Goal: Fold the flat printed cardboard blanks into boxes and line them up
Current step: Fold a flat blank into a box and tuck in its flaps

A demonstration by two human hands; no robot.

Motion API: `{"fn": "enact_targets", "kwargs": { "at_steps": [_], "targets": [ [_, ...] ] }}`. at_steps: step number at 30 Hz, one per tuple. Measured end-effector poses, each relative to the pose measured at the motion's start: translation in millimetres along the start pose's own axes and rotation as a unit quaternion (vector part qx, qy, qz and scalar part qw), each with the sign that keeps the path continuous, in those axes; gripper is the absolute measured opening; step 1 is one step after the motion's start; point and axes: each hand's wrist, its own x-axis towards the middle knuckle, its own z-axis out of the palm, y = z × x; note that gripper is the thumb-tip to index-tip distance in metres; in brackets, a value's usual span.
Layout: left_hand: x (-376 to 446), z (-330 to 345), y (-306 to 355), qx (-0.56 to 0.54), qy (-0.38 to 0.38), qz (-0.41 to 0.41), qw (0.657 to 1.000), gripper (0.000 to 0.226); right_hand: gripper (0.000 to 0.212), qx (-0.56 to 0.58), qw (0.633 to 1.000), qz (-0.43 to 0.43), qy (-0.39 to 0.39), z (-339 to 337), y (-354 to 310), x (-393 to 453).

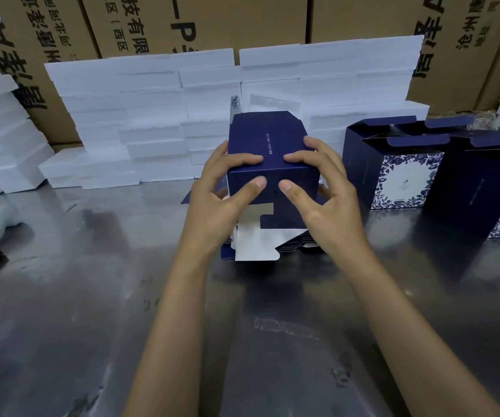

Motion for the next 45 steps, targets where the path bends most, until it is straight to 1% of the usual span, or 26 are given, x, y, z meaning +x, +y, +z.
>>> {"fn": "enact_targets", "kwargs": {
  "at_steps": [2, 6, 10, 14, 17, 19, 22, 25, 29, 34, 37, 40, 42, 44, 45],
  "targets": [
    [-0.2, 10.3, -1.7, -0.006, 0.026, 0.018, 0.999, 0.024, 0.030, 0.014, 1.000, 0.005, 0.005, 0.8, -0.7, -0.7],
    [-0.3, 17.4, -5.7, -0.002, 0.061, 0.022, 0.998, 0.020, 0.025, 0.047, 0.998, 0.007, 0.032, 9.0, -5.5, -2.8],
    [-0.7, 19.4, -6.5, -0.009, 0.048, 0.022, 0.999, 0.015, 0.021, 0.040, 0.997, 0.012, 0.065, 14.2, -6.2, -1.3],
    [-0.3, 18.4, -3.8, -0.014, 0.050, 0.032, 0.998, 0.012, 0.020, 0.035, 0.998, 0.009, 0.050, 12.2, -5.6, -1.6],
    [0.2, 16.9, -5.1, -0.013, 0.045, 0.030, 0.998, 0.014, 0.020, 0.032, 0.999, 0.005, 0.040, 6.9, -5.1, 1.0],
    [1.0, 13.3, -8.7, -0.014, 0.036, 0.008, 0.999, 0.018, 0.019, 0.030, 0.999, 0.011, 0.041, 5.2, -3.4, 1.8],
    [2.3, 9.7, -9.4, -0.033, 0.052, -0.022, 0.998, 0.022, 0.020, 0.036, 0.999, 0.012, 0.032, 5.1, -2.3, 1.8],
    [2.7, 7.5, -7.9, -0.045, 0.062, -0.024, 0.997, 0.022, 0.023, 0.051, 0.998, 0.014, 0.030, 2.4, 0.0, 2.1],
    [1.7, 3.1, -8.3, -0.049, 0.058, -0.037, 0.996, 0.024, 0.018, 0.061, 0.997, 0.024, 0.040, -1.8, 4.2, 3.6],
    [0.8, 1.5, -4.5, -0.068, 0.066, -0.026, 0.995, 0.023, 0.021, 0.085, 0.996, 0.024, 0.019, -5.0, 4.5, 4.0],
    [1.0, 1.2, -0.9, -0.041, 0.057, -0.041, 0.997, 0.027, 0.022, 0.089, 0.996, 0.029, 0.015, -7.1, 7.4, 4.4],
    [-0.5, 1.7, 0.9, 0.039, 0.045, -0.039, 0.997, 0.037, 0.026, 0.104, 0.994, 0.033, 0.006, -8.0, 9.2, 5.0],
    [-0.3, -0.2, 1.6, 0.065, 0.070, -0.028, 0.995, 0.036, 0.033, 0.134, 0.989, 0.053, 0.010, -9.9, 11.1, 6.2],
    [0.5, -5.2, 3.2, 0.048, 0.119, -0.010, 0.992, 0.032, 0.036, 0.163, 0.981, 0.093, 0.043, -13.6, 14.1, 9.1],
    [0.9, -8.1, 3.9, 0.023, 0.143, -0.010, 0.989, 0.030, 0.036, 0.176, 0.976, 0.112, 0.062, -16.2, 16.8, 10.9]
  ]
}}
